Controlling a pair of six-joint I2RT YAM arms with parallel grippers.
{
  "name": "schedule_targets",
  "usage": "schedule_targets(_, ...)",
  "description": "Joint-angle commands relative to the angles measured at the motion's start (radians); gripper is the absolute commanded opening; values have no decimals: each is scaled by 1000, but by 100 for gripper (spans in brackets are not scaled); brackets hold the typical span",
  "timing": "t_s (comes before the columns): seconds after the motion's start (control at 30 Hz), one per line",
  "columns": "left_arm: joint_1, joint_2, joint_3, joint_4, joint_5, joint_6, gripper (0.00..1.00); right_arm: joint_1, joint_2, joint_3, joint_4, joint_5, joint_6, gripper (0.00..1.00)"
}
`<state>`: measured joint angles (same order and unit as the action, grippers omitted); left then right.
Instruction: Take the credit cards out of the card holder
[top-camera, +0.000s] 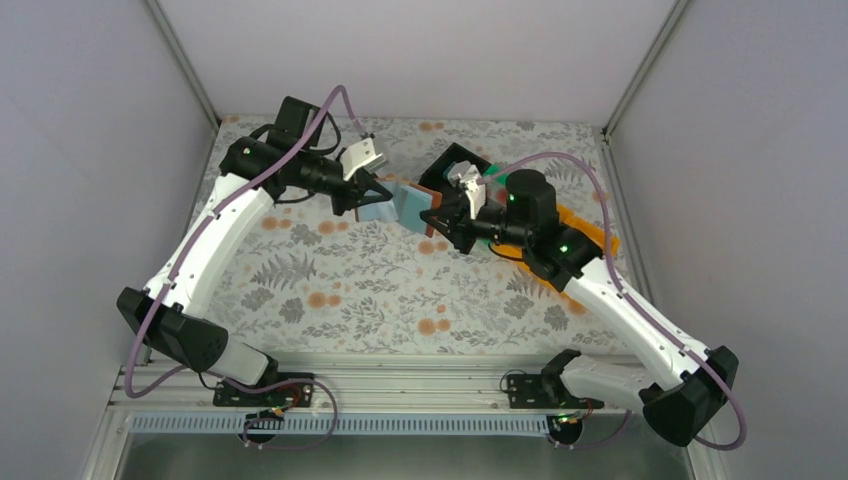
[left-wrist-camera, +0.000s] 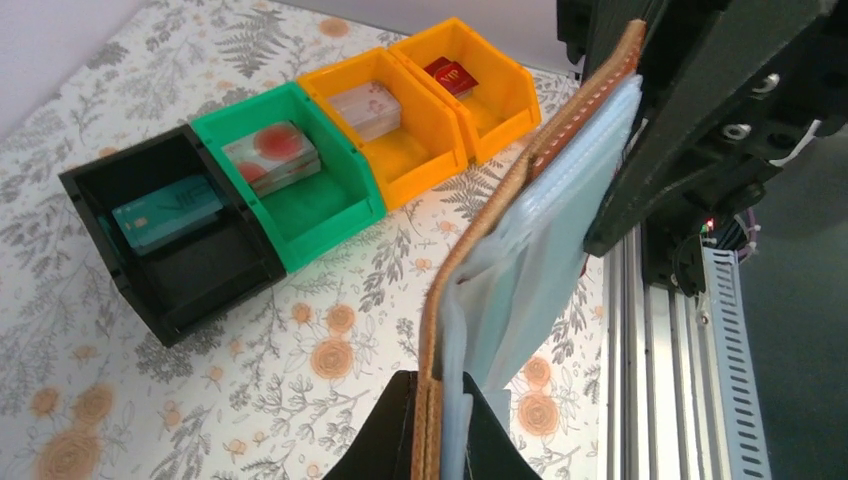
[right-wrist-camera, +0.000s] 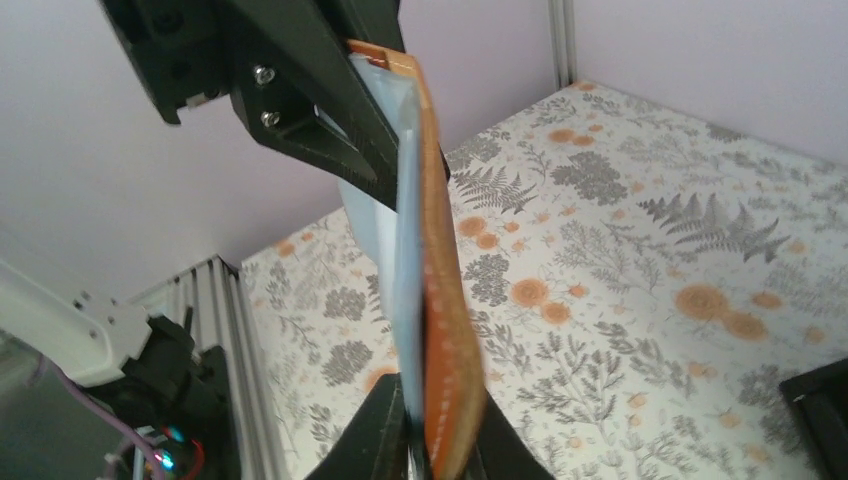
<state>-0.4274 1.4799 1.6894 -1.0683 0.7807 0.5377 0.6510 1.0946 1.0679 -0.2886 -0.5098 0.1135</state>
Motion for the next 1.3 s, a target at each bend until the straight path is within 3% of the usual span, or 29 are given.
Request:
schedule_targets(0.0,8,-9,13,-5,40,18,2,-22,7,-23,19,-52,10,6)
schedule_targets(0.13,19,-11,4,-6,40,23,4,-38,8,-24,27,-80,11,4)
schedule_targets(0.33,142,-19,-50,49,-35,-1,48,-72,-6,-25,23,-104,30,4)
schedule_targets(0.53,318,-1,-95,134,-117,-47,60,-77,23,-5,-12,-82,64,4)
schedule_targets(0.73,374,-8,-74,163,-189,-70,59,-79,126,100,-137,140,154,4)
schedule_targets(0.83,358,-41,-32,136,-108,-64,55,-77,168,126,-126,149,182,4)
schedule_targets(1.07,92,-42,24,-11,95,-29,51,-72,262,181,-131,250,253,4)
schedule_targets(1.27,-18,28,-77,83,150,-139,38,-63,290,190,-84,177,259,4)
